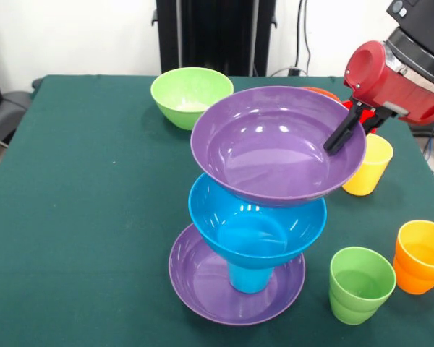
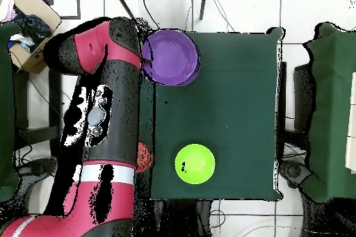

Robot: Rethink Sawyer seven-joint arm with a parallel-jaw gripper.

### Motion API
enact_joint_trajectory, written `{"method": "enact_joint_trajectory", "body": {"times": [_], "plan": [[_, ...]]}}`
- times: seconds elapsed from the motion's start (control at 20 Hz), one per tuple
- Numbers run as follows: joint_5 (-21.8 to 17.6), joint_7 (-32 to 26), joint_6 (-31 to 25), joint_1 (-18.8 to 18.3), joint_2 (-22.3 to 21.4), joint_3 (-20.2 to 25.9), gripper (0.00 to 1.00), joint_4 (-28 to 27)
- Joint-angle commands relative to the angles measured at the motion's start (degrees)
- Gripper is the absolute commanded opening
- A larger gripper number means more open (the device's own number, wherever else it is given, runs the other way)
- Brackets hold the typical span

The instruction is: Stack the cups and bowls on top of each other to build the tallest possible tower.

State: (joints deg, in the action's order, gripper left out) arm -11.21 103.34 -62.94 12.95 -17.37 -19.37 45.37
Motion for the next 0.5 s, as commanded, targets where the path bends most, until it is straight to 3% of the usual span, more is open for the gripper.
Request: {"method": "enact_joint_trajectory", "body": {"times": [0.05,0.5], "plan": [[0.29,-2.31,-4.0,-0.47,0.53,5.93,0.0,1.12],[0.26,-2.38,-4.27,-0.47,0.35,5.8,0.0,1.16]]}}
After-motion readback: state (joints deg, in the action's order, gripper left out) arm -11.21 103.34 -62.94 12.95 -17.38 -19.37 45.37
